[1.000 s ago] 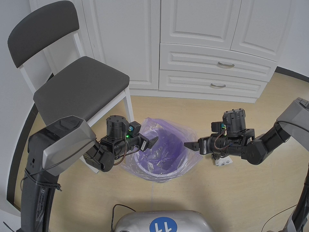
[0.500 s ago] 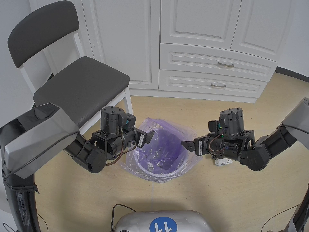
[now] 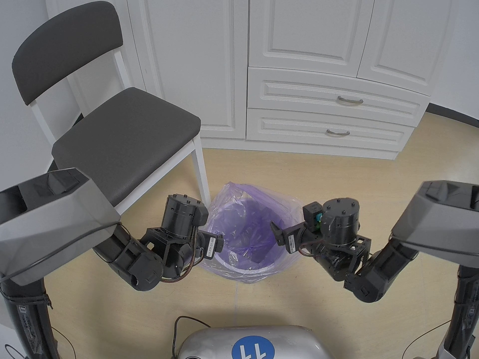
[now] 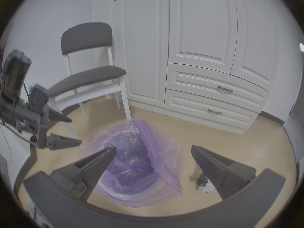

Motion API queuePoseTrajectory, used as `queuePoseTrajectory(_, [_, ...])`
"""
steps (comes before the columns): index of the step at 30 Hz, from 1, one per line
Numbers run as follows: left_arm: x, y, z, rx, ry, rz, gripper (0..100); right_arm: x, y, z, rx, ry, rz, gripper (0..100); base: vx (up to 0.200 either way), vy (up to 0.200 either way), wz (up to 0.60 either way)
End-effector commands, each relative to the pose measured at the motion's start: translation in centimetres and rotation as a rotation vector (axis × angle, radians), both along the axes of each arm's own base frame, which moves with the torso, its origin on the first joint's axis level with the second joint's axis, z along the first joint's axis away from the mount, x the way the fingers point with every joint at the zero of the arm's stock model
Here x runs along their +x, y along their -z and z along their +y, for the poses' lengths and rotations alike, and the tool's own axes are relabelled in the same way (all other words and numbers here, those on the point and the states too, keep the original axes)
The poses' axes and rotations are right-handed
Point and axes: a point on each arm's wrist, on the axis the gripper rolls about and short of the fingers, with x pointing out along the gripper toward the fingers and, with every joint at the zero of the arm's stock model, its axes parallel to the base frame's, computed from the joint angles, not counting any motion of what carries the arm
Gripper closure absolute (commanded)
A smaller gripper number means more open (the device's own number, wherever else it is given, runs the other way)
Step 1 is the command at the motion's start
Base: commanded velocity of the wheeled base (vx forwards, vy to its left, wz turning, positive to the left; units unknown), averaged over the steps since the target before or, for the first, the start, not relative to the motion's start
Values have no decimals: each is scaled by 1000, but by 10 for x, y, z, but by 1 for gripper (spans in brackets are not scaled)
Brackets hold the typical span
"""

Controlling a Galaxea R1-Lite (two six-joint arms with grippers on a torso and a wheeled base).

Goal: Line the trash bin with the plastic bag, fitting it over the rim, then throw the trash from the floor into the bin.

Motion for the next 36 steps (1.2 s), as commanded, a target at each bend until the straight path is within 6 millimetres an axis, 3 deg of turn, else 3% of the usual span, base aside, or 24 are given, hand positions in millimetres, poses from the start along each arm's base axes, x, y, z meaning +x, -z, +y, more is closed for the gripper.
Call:
queuePoseTrajectory(1, [10, 29, 9, 38, -55, 34, 0, 7, 66, 5, -144, 8, 49, 0, 0, 0, 0])
queuePoseTrajectory(4, [17, 31, 11, 20, -50, 33, 0, 21, 70, 1, -148, 55, 32, 0, 0, 0, 0])
queuePoseTrajectory(9, [26, 40, 11, 10, -47, 47, 0, 43, 59, -14, -116, 131, -16, 0, 0, 0, 0])
queuePoseTrajectory(13, [37, 47, 16, 6, -73, 46, 0, 66, 52, -35, -94, 204, -48, 0, 0, 0, 0])
queuePoseTrajectory(17, [55, 54, 29, 7, -125, 35, 0, 95, 69, -52, -84, 259, -56, 0, 0, 0, 0])
queuePoseTrajectory(20, [72, 59, 46, 0, -179, 23, 0, 110, 84, -56, -72, 279, -59, 0, 0, 0, 0])
queuePoseTrajectory(24, [88, 62, 59, -11, -225, 7, 0, 124, 89, -54, -4, 297, -83, 0, 0, 0, 0])
queuePoseTrajectory(32, [105, 75, 63, -33, -255, -13, 0, 145, 96, -46, 151, 323, -72, 0, 0, 0, 0])
queuePoseTrajectory(36, [103, 63, 60, -83, -264, -49, 0, 147, 90, -46, 218, 326, -41, 0, 0, 0, 0])
